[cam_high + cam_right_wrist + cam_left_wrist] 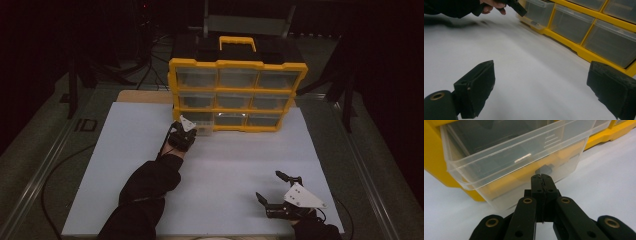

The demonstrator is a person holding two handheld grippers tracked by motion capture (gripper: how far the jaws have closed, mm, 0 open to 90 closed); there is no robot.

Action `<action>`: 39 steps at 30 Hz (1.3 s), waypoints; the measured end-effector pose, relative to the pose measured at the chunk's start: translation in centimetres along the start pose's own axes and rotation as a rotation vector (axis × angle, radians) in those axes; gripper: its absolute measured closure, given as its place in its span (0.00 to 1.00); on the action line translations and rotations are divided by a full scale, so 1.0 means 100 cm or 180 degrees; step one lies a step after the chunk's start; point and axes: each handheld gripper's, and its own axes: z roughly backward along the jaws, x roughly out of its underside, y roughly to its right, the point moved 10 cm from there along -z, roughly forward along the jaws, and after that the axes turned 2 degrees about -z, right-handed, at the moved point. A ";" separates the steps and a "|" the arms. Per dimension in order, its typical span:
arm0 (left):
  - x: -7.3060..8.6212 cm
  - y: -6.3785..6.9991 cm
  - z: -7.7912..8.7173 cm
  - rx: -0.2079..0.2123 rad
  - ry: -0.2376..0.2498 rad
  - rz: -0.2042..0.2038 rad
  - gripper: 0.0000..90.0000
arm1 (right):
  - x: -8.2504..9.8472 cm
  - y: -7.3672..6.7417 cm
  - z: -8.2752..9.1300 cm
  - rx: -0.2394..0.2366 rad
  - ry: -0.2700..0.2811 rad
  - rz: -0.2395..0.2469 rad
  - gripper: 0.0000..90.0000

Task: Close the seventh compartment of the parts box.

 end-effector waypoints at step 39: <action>-0.023 -0.014 -0.022 -0.0141 0.0110 -0.0004 1.00 | 0.001 0.001 0.000 0.0007 -0.0009 -0.0017 0.09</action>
